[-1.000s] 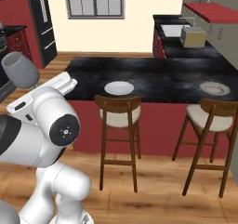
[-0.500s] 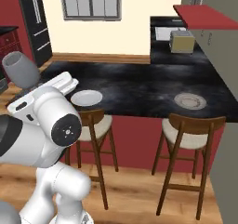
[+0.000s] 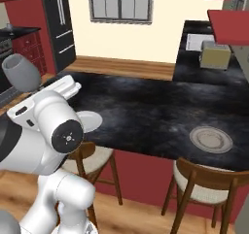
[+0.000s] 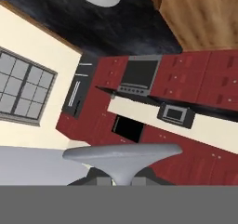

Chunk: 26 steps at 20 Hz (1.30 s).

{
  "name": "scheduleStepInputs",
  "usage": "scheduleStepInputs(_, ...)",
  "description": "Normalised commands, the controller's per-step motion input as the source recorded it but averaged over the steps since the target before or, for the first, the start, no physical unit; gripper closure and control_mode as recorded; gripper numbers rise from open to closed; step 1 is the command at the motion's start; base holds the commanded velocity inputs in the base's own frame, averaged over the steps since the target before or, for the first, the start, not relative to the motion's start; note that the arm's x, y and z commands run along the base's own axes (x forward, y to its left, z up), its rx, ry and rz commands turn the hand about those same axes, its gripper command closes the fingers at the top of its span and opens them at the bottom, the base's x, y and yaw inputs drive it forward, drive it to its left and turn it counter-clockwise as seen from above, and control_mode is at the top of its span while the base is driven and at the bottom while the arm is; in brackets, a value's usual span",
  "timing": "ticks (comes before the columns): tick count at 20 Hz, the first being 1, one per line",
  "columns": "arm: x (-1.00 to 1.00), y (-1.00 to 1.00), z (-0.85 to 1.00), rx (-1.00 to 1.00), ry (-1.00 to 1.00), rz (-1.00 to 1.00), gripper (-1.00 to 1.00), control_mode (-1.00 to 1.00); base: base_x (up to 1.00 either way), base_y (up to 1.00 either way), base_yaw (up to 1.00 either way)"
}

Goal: Retrieve the wine glasses from the counter and place one next to each plate.

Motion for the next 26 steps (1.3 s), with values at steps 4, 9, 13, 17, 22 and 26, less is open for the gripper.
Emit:
scheduleStepInputs(4,0.0,0.0,0.0,0.0,0.0,0.0,1.0,1.0,0.75,-0.4,0.22)
scheduleStepInputs(9,0.0,0.0,0.0,0.0,0.0,0.0,1.0,1.0,0.42,-0.33,0.28)
scheduleStepInputs(13,0.0,0.0,0.0,0.0,0.0,0.0,1.0,1.0,0.17,-0.34,0.39)
scheduleStepInputs(17,0.0,0.0,0.0,0.0,0.0,0.0,1.0,1.0,0.32,-0.27,0.2)
scheduleStepInputs(22,0.0,0.0,0.0,0.0,0.0,0.0,1.0,1.0,0.28,-0.53,0.21)
scheduleStepInputs(26,0.63,-0.57,-0.52,0.08,0.11,0.19,1.0,-1.0,0.0,0.0,0.0)
